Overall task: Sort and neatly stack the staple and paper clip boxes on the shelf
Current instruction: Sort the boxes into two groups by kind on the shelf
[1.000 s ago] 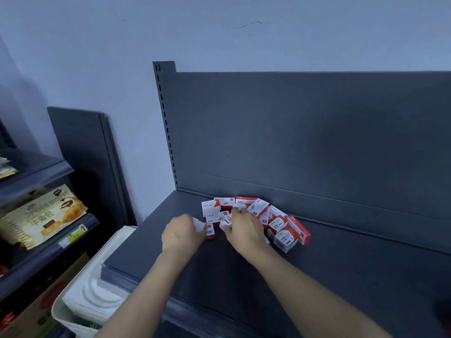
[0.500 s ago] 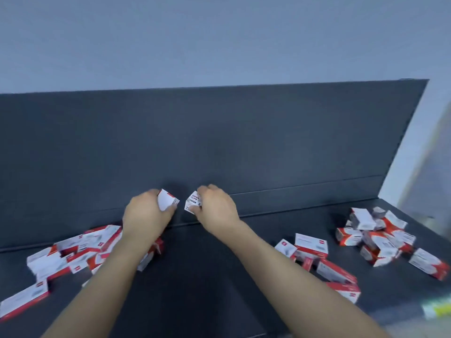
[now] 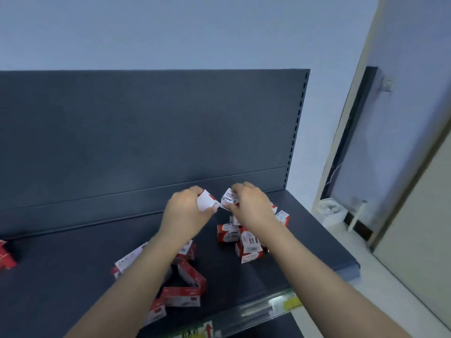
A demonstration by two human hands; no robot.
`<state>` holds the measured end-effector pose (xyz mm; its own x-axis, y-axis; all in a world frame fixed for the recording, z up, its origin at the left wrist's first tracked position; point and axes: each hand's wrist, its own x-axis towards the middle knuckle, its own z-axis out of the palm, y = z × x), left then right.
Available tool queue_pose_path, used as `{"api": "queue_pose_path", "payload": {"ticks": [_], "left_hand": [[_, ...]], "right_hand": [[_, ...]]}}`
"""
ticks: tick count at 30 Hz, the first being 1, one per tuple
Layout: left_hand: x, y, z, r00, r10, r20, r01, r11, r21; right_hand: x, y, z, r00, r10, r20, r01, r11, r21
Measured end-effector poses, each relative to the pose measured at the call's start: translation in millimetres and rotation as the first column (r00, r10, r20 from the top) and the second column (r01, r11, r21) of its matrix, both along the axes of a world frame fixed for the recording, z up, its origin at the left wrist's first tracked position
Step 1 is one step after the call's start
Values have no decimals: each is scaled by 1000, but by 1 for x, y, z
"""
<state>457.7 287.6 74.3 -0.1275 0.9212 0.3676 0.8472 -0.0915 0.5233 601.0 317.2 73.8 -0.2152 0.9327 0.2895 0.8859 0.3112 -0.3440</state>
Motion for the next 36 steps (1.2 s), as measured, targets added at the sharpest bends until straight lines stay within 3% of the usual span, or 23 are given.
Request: {"api": "queue_pose_path", "payload": {"ticks": [5, 10, 17, 26, 31, 36], "left_hand": [[53, -17, -23, 983, -148, -109, 139, 986, -88], [75, -30, -50, 931, -282, -230, 192, 918, -347], [85, -33, -68, 895, -370, -248, 223, 854, -470], [89, -36, -80, 864, -441, -244, 302, 840, -450], [71, -45, -44, 873, -414, -257, 320, 885, -337], [19, -35, -20, 934, -151, -325, 130, 988, -86]], "right_hand": [[60, -10, -19, 998, -43, -36, 42, 999, -31], [84, -31, -49, 999, -54, -1, 54, 996, -68], [83, -52, -77, 995, -80, 53, 84, 993, -84], [86, -55, -88, 955, -36, 295, 84, 985, -151], [84, -47, -65, 980, -4, 201, 28, 993, -117], [41, -30, -30, 995, 83, 59, -83, 997, -8]]}}
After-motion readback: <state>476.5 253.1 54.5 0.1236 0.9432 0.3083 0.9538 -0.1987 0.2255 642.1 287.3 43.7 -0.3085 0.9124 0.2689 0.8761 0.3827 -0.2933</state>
